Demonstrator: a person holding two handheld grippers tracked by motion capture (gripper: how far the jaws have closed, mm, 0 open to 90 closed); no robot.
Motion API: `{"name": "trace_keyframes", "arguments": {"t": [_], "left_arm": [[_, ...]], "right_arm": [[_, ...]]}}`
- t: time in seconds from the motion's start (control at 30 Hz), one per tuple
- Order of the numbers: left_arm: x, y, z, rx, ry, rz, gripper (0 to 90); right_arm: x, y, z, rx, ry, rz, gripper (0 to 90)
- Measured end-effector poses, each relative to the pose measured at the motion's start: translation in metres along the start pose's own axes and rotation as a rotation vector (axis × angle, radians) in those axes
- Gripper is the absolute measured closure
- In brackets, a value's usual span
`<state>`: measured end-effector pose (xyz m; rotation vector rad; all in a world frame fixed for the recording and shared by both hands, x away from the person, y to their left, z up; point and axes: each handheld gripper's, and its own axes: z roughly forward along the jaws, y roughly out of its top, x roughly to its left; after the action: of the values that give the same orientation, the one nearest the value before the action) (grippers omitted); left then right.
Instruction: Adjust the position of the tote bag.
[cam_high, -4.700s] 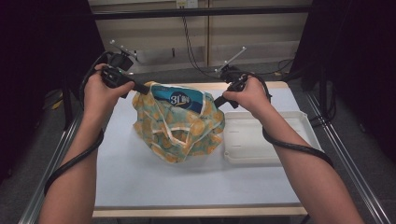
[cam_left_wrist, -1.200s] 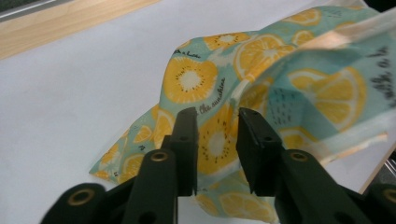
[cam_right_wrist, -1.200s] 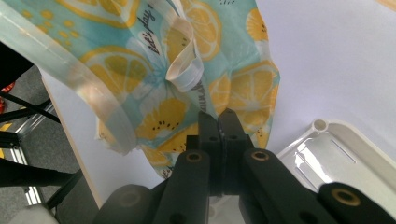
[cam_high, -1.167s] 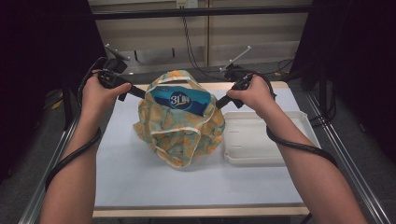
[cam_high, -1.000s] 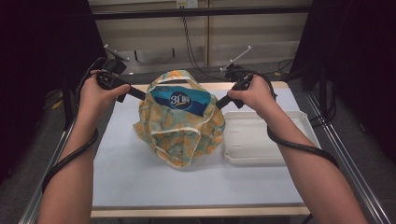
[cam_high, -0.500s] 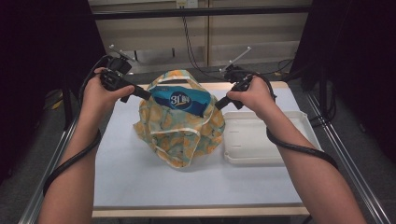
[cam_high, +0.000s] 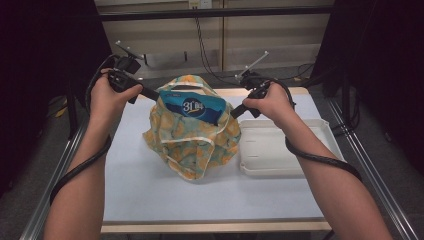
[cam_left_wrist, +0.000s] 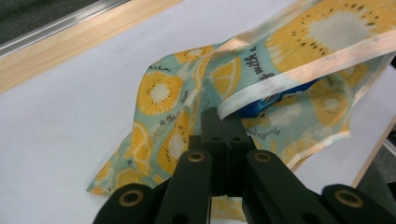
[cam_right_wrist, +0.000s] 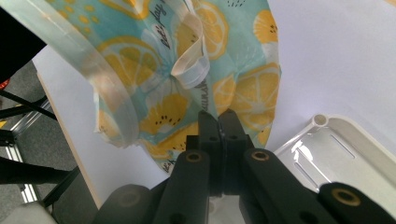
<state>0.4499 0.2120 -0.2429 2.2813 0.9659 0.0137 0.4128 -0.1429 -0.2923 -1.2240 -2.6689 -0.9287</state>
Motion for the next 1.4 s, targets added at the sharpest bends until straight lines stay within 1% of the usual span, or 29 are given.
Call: {"name": "trace_keyframes", "arguments": {"t": [0.07, 0.1, 0.13, 0.23, 0.3, 0.33, 0.37, 0.4, 0.47, 0.53, 0.57, 0.6, 0.67, 0.7, 0.73, 0.77, 0.87, 0.9, 0.93, 1.0, 1.03, 1.1, 1.2, 1.23, 1.27, 1.3, 1.33, 1.37, 1.4], "left_arm": [[0.000, 0.001, 0.000, -0.009, 0.002, -0.018, 90.0], [0.001, 0.001, -0.001, 0.005, -0.001, 0.002, 90.0], [0.000, 0.002, -0.001, -0.001, 0.005, -0.009, 90.0], [0.000, 0.003, -0.002, 0.004, 0.001, -0.012, 90.0], [0.000, 0.003, -0.002, 0.009, 0.001, -0.013, 90.0], [-0.001, 0.003, -0.002, 0.008, 0.004, -0.014, 90.0], [-0.001, 0.003, -0.002, 0.006, 0.008, -0.010, 90.0], [-0.001, 0.002, -0.002, 0.004, 0.009, -0.008, 90.0], [-0.001, 0.002, -0.002, 0.005, 0.008, -0.009, 90.0], [-0.003, 0.001, -0.001, -0.012, 0.009, -0.050, 90.0], [-0.001, 0.001, -0.001, 0.009, 0.008, -0.021, 90.0], [-0.001, 0.001, -0.001, 0.009, 0.008, -0.021, 90.0], [-0.001, 0.001, 0.000, 0.013, 0.010, -0.034, 90.0], [-0.002, 0.001, 0.000, 0.014, 0.013, -0.034, 90.0], [-0.002, 0.001, 0.000, 0.021, 0.014, -0.022, 90.0], [-0.002, 0.001, 0.000, 0.019, 0.019, -0.022, 90.0], [-0.002, 0.002, 0.000, 0.022, 0.017, -0.026, 90.0], [-0.002, 0.001, 0.000, 0.022, 0.018, -0.033, 90.0], [-0.002, 0.001, 0.000, 0.021, 0.019, -0.042, 90.0], [-0.001, 0.001, 0.001, 0.010, 0.036, -0.055, 90.0], [0.001, 0.001, -0.001, 0.025, 0.034, -0.043, 90.0], [0.003, 0.001, 0.000, 0.012, 0.022, -0.050, 90.0], [0.003, 0.001, 0.000, 0.019, 0.021, -0.053, 90.0], [0.003, 0.001, 0.000, 0.015, 0.021, -0.056, 90.0], [0.003, 0.001, 0.000, 0.023, 0.025, -0.050, 90.0], [0.001, 0.001, 0.001, 0.007, 0.029, -0.072, 90.0], [0.003, 0.001, 0.001, 0.010, 0.021, -0.060, 90.0], [0.003, 0.002, 0.001, 0.015, 0.026, -0.066, 90.0], [0.005, 0.003, 0.001, 0.027, 0.032, -0.054, 90.0]], "right_arm": [[-0.001, 0.000, 0.001, 0.002, 0.001, -0.007, 90.0], [-0.001, 0.000, 0.001, 0.005, 0.002, -0.005, 89.9], [-0.001, 0.000, 0.001, 0.004, 0.000, -0.007, 89.2], [0.000, 0.000, 0.000, 0.004, -0.002, -0.017, 87.9], [0.001, -0.001, -0.001, 0.003, -0.004, -0.013, 85.7], [0.003, -0.001, -0.004, 0.006, -0.012, -0.023, 80.2], [0.003, -0.001, -0.004, 0.006, -0.012, -0.023, 80.2], [0.004, -0.001, -0.006, 0.004, -0.023, -0.030, 77.5], [0.007, -0.002, -0.009, 0.012, -0.022, -0.041, 74.6], [0.011, -0.003, -0.013, 0.008, -0.029, -0.053, 70.8], [0.014, -0.004, -0.015, 0.020, -0.030, -0.069, 63.5], [0.014, -0.004, -0.015, 0.020, -0.030, -0.069, 63.5], [0.018, -0.004, -0.016, 0.020, -0.040, -0.082, 57.8], [0.020, -0.004, -0.017, 0.020, -0.029, -0.087, 55.6], [0.023, -0.005, -0.017, 0.019, -0.023, -0.083, 52.3], [0.024, -0.005, -0.016, 0.015, -0.031, -0.093, 48.3], [0.027, -0.004, -0.015, 0.004, -0.030, -0.091, 46.2], [0.028, -0.003, -0.014, -0.008, -0.024, -0.089, 46.6], [0.028, -0.002, -0.014, -0.005, -0.014, -0.090, 47.9], [0.030, -0.001, -0.014, -0.009, -0.014, -0.092, 45.7], [0.031, 0.000, -0.015, -0.014, -0.012, -0.093, 45.1], [0.034, 0.002, -0.016, -0.023, -0.015, -0.095, 40.7], [0.036, 0.005, -0.015, -0.021, -0.033, -0.086, 43.8], [0.035, 0.005, -0.014, -0.018, -0.038, -0.082, 47.5], [0.034, 0.006, -0.013, -0.015, -0.041, -0.077, 53.2], [0.034, 0.006, -0.013, -0.016, -0.037, -0.078, 58.7], [0.032, 0.006, -0.012, -0.019, -0.036, -0.077, 65.9], [0.032, 0.006, -0.013, -0.023, -0.045, -0.075, 73.8], [0.030, 0.006, -0.013, -0.025, -0.060, -0.072, 79.8]]}}
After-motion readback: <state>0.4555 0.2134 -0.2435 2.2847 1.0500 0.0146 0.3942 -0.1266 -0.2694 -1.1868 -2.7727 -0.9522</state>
